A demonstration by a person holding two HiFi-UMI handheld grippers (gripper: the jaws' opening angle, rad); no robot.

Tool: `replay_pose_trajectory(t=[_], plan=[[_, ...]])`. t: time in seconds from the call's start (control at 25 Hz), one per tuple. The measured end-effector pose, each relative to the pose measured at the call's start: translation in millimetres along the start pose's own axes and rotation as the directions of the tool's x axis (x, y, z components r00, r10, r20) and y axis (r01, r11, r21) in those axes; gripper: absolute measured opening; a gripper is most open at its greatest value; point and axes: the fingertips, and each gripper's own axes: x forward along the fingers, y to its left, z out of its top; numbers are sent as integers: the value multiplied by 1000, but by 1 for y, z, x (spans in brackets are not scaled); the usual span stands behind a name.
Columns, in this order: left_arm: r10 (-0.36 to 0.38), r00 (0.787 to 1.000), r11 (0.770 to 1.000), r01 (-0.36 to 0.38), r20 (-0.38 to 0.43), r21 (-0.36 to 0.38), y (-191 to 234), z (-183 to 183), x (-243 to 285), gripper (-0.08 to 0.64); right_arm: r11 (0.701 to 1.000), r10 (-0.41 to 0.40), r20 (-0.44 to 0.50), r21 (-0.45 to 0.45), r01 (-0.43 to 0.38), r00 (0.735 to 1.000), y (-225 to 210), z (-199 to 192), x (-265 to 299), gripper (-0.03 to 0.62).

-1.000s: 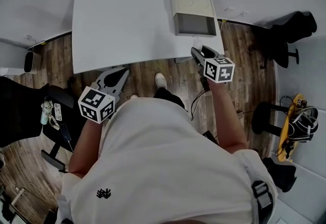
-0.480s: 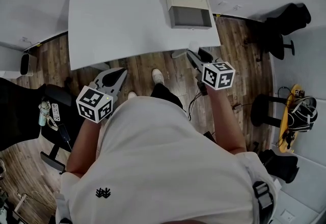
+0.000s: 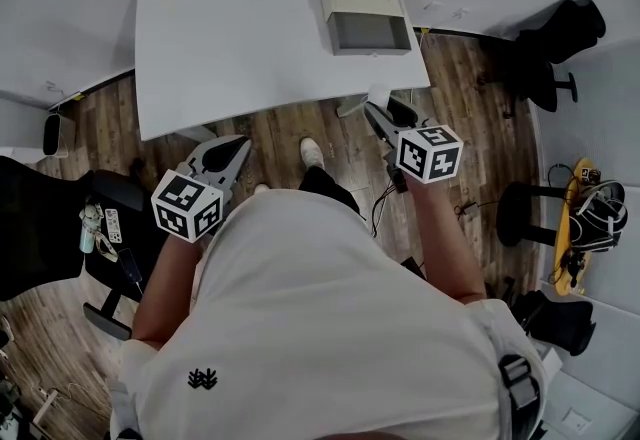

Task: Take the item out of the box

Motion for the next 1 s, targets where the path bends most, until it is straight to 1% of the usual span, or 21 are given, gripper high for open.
replay_pose_trajectory(t=[0.4,1.0], plan=[[-4,1000,1000,4,3,2,-3,-2,0,6,1000,4,16,-2,-4,1000,8,1,-13,167],[-5,1000,1000,5,5,-3,-7,-8,-3,6,1000,12,14,-3,-11,1000,12,-4,-16,167]])
